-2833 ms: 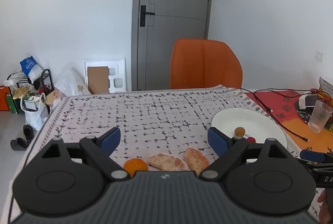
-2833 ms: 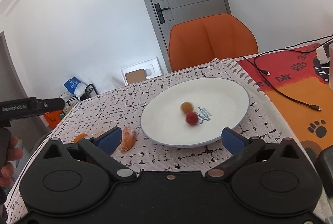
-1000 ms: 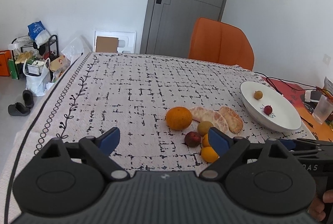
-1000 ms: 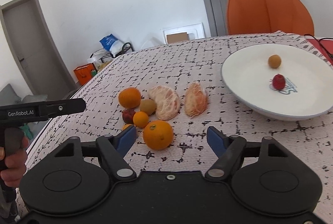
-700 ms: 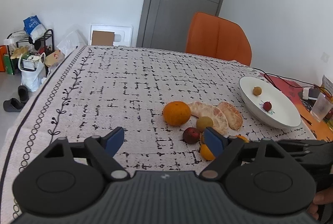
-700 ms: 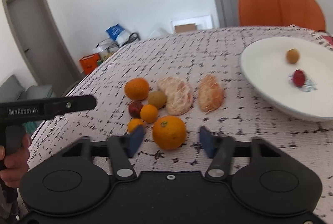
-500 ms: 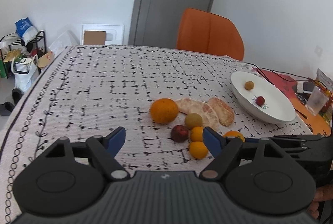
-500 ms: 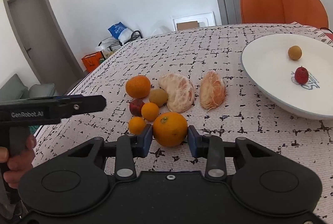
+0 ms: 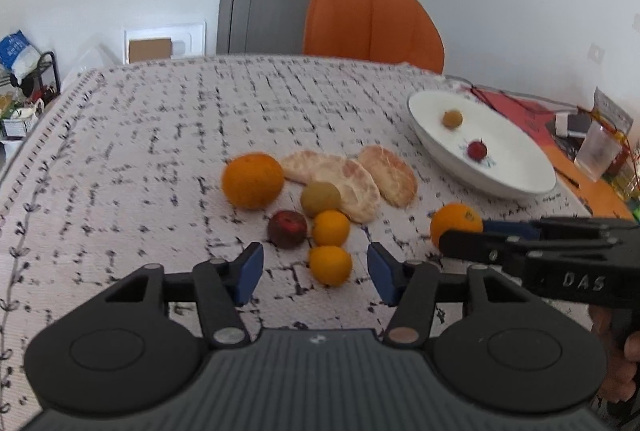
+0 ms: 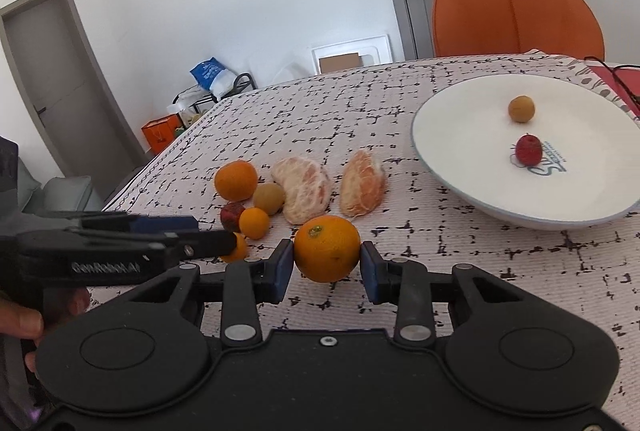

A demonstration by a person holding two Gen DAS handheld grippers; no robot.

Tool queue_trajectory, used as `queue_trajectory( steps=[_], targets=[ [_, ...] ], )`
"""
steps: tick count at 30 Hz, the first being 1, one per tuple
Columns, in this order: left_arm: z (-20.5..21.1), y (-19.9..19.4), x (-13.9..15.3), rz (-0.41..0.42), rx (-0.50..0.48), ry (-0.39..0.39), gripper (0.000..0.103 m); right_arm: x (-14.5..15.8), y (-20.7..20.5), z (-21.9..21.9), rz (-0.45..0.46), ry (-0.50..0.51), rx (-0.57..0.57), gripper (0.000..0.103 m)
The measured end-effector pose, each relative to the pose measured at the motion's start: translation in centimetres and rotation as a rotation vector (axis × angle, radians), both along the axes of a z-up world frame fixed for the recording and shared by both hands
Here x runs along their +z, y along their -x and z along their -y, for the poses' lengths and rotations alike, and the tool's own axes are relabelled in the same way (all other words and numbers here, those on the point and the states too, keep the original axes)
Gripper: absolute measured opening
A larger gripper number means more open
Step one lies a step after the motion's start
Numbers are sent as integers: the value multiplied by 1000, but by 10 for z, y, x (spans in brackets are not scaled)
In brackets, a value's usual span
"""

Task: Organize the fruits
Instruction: 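Grasp the large orange with the right tool while the left tool grasps a small orange, then carry both oranges over the white plate and open both tools to release them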

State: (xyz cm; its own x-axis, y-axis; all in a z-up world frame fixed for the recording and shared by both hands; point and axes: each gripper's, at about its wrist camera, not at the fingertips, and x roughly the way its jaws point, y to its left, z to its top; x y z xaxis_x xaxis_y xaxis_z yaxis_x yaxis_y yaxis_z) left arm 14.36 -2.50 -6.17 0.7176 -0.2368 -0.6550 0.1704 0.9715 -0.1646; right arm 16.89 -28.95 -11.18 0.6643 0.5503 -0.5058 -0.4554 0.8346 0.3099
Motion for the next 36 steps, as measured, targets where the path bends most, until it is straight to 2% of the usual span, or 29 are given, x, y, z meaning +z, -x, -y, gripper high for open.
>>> queue_trajectory(
  steps=[1,3,10,20,36],
  targets=[
    [2,-2,-4,-15,-5,-4,44,0,0,1,1,0,-2,34],
    [7,-3,-6,-1,-10,-35,23,0,1,4,6,-5,-8,34],
    [14,1,9,46,-22,-54,23,4,2,20,11,-59,-28,34],
    [33,-6,25,101,-46,-53,23,11,5,39,64,-40,-83,34],
    [71,-30,38,136,-106,-61,23,12,0,82,74,-47,-185,34]
  ],
)
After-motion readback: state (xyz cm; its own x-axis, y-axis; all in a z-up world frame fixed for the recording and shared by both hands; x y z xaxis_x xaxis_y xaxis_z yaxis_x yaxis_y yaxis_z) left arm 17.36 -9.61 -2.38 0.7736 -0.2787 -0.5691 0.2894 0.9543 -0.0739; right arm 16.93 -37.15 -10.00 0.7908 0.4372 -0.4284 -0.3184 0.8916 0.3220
